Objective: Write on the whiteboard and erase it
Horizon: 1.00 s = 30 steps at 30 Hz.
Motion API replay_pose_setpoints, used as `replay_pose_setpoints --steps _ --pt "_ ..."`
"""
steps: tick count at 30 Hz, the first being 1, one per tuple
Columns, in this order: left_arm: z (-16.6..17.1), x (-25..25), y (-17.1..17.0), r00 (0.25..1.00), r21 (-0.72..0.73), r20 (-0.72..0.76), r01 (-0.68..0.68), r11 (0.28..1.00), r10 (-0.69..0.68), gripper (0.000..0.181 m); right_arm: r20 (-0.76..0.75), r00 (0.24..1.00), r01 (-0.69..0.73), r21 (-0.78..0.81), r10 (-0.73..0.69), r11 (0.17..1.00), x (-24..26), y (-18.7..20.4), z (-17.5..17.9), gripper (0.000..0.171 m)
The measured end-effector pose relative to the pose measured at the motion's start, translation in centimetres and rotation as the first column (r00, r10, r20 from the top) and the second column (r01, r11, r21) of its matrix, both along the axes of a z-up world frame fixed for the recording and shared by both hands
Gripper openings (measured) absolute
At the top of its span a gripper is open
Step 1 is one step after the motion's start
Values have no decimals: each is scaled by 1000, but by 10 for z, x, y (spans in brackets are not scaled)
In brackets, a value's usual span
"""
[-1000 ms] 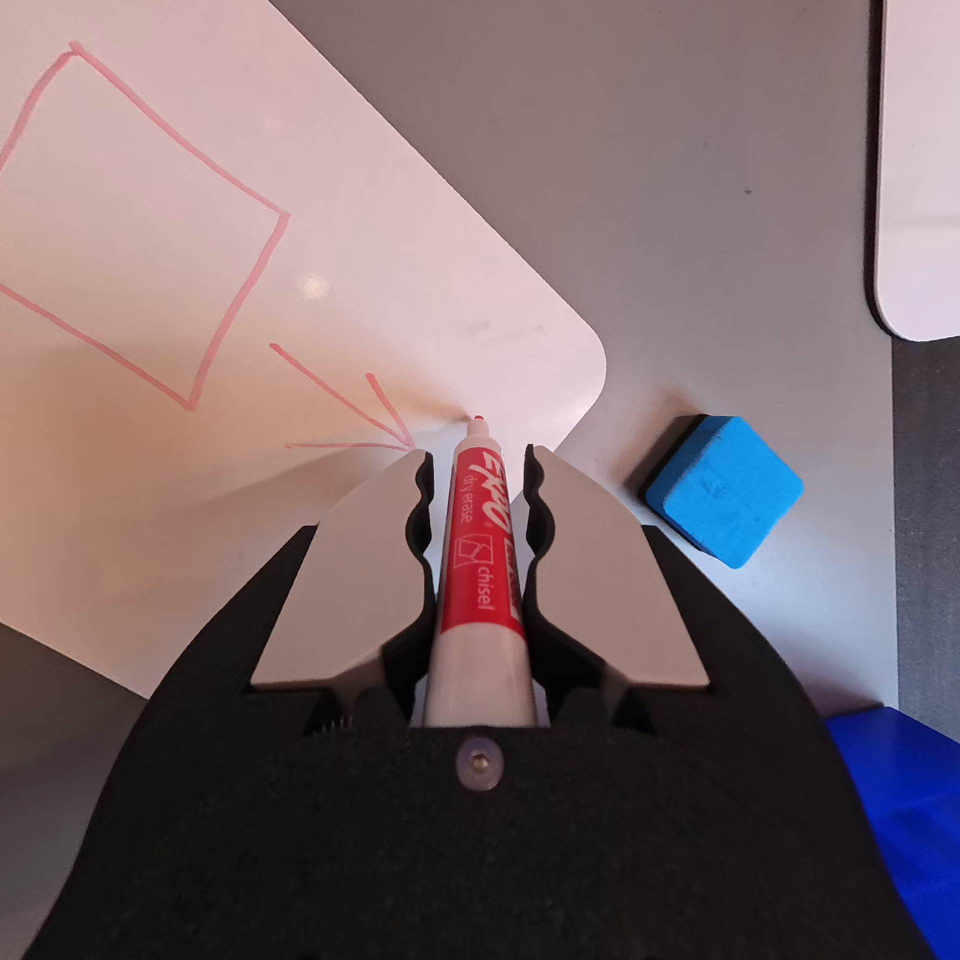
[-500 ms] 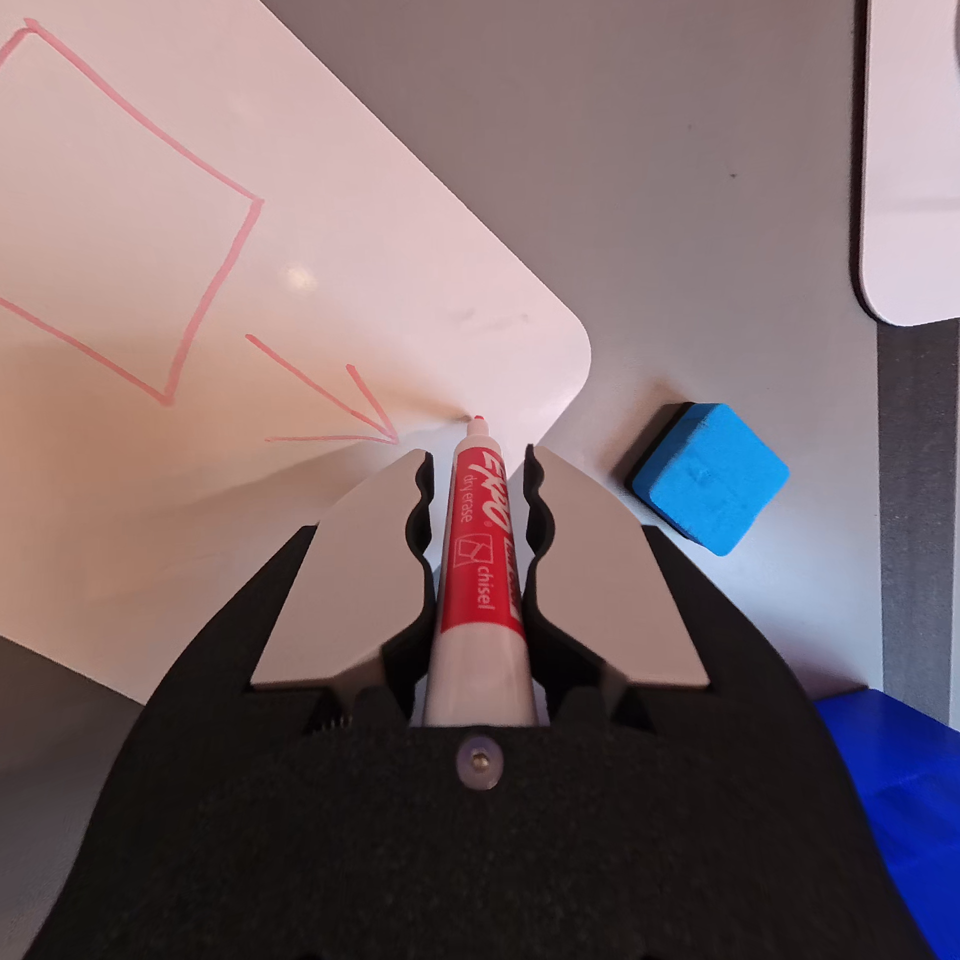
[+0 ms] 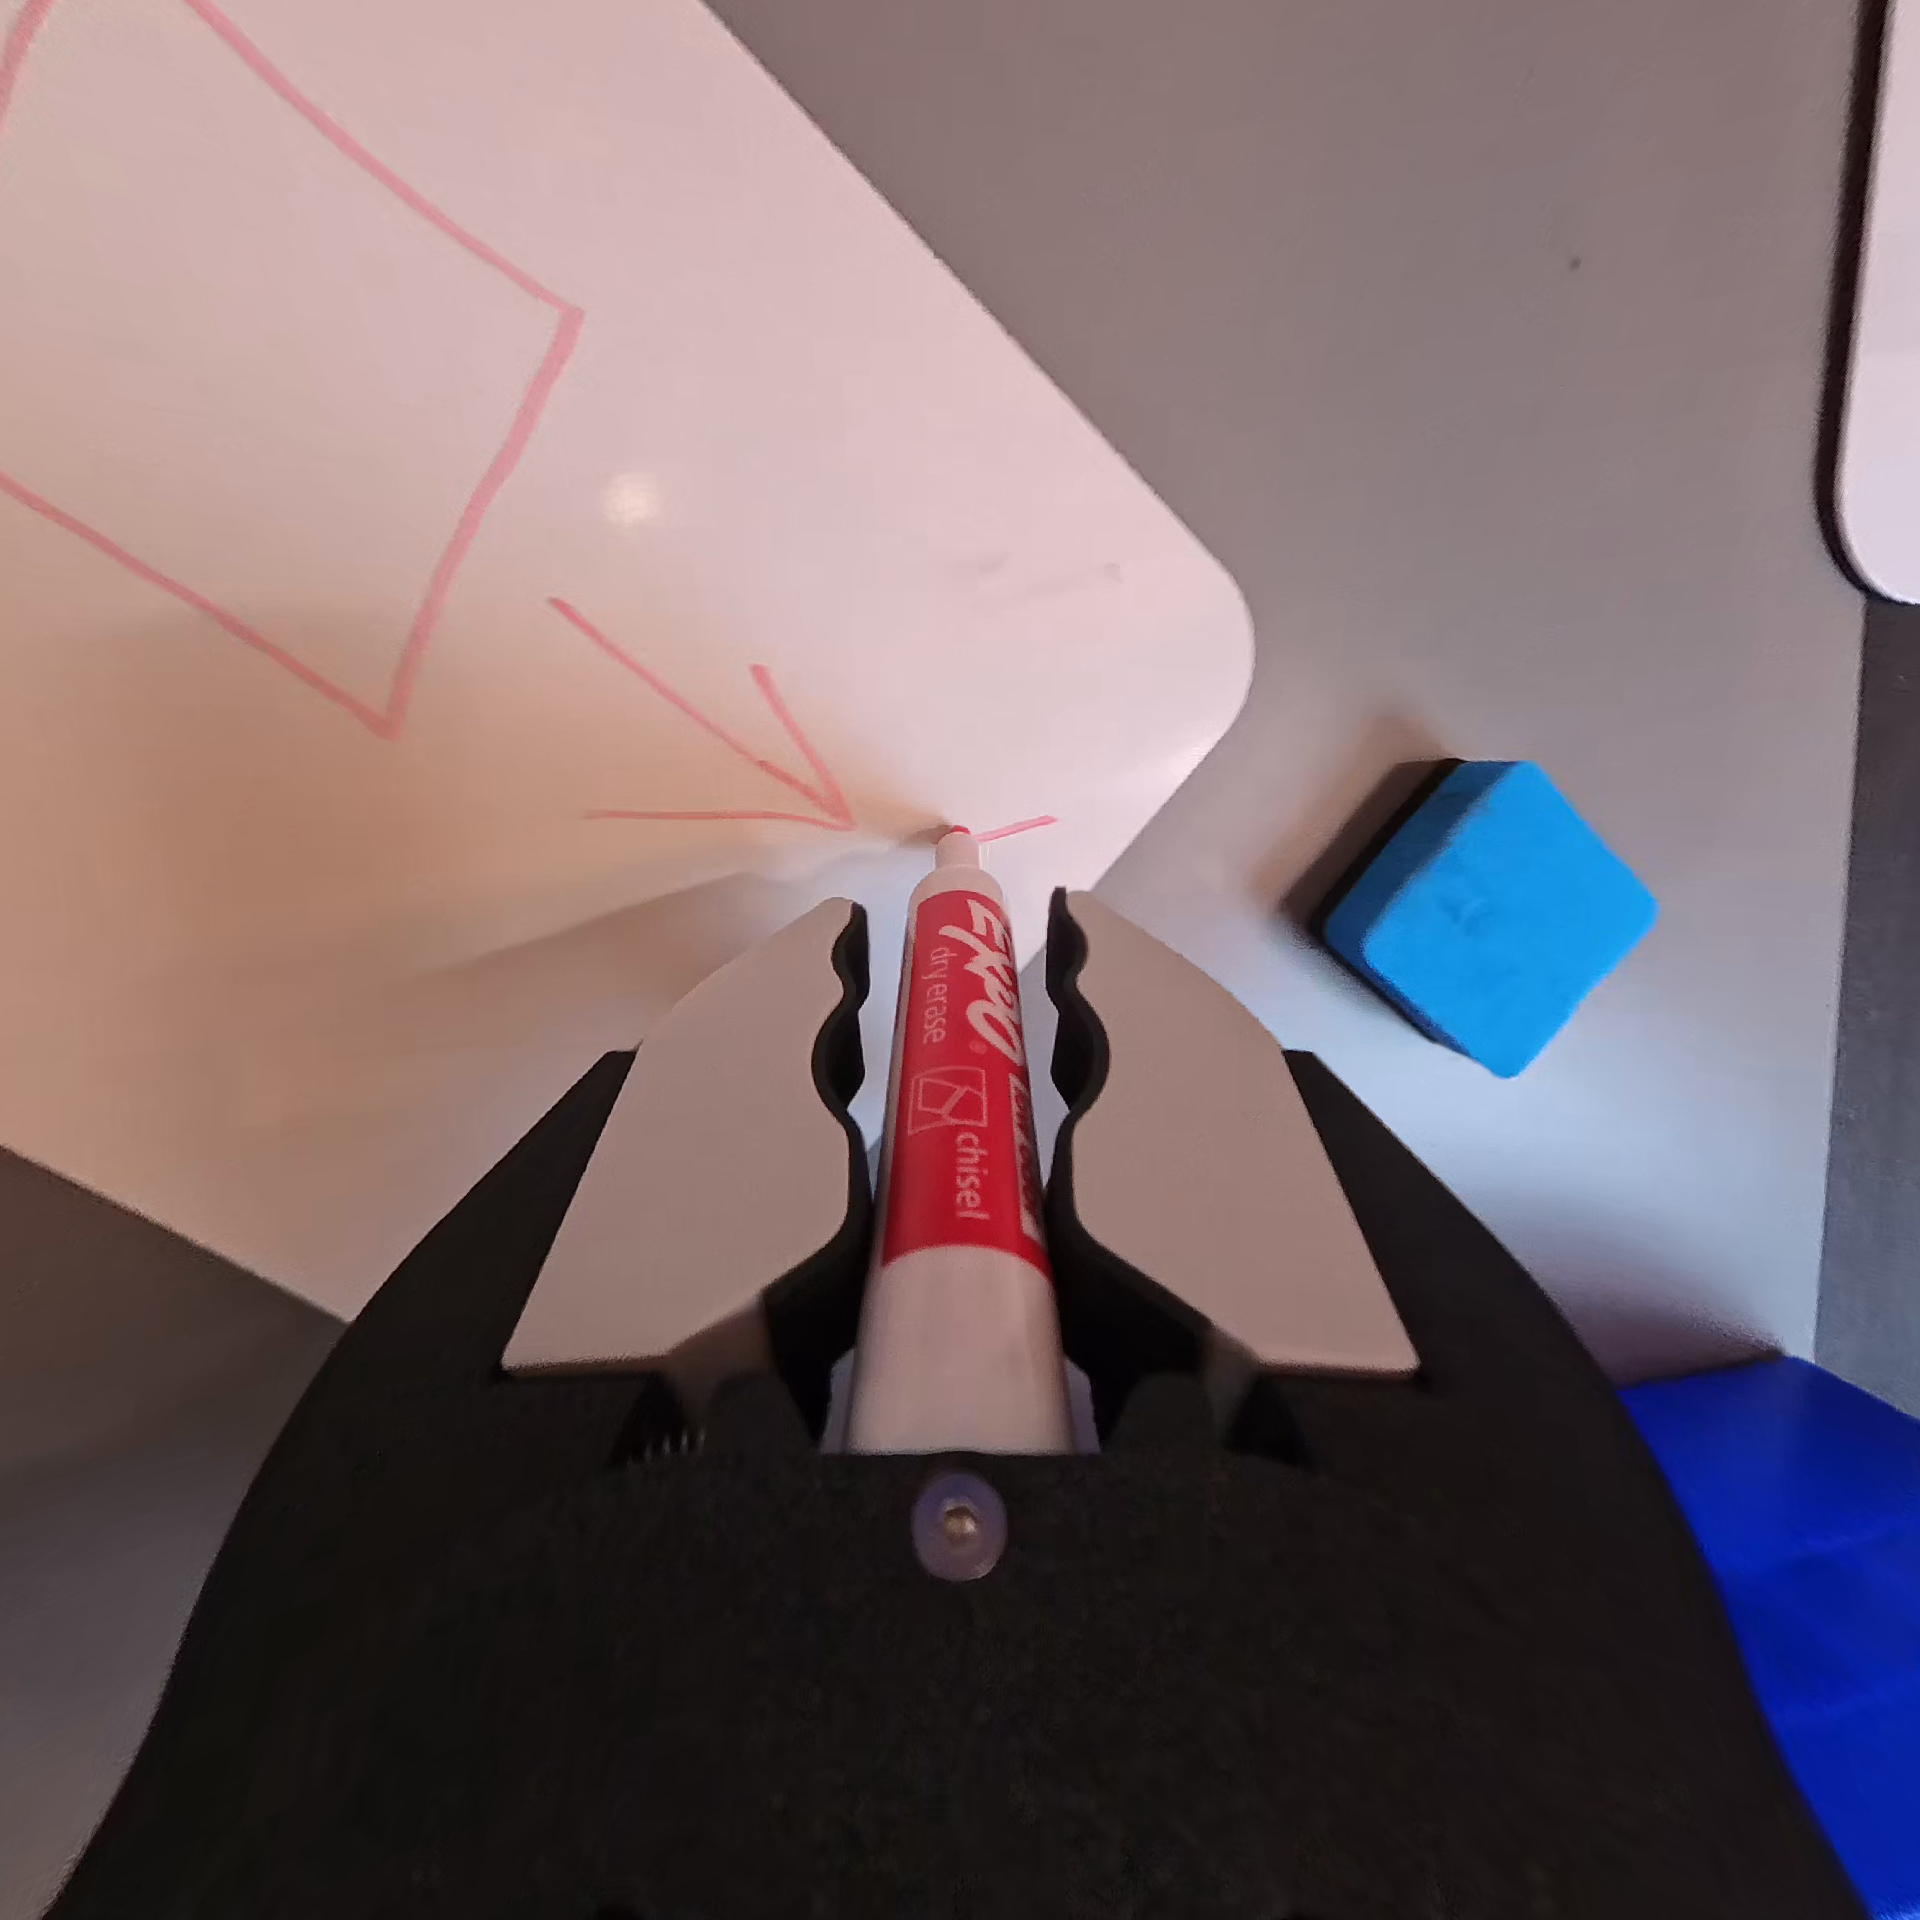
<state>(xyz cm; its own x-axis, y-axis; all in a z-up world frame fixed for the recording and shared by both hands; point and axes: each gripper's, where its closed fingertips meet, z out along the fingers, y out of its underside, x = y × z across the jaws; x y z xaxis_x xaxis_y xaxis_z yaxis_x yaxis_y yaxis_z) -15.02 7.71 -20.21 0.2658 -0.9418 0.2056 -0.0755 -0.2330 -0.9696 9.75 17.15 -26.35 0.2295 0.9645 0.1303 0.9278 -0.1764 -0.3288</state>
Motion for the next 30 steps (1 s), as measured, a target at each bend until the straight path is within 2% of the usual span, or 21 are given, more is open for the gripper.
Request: replay_pose_setpoints --steps 7,9,14,17,30 --pt "0 1 -1 1000 4 -5 5 1000 -5 20 36 997 -61 -63 63 996 -2 -40 0 34" --pt "0 1 -2 1000 5 -5 6 1000 -6 20 38 998 -56 -42 57 998 -3 -36 1 34" --pt "0 1 -1 1000 7 -7 3 1000 -3 20 6 1000 9 51 -9 999 -1 1 9 34" --pt "0 0 -1 1000 5 -4 2 1000 -2 20 5 1000 21 50 -22 999 0 12 5 34" --pt "0 0 0 1000 -1 0 6 1000 -6 20 32 999 5 49 -7 999 0 18 0 34"
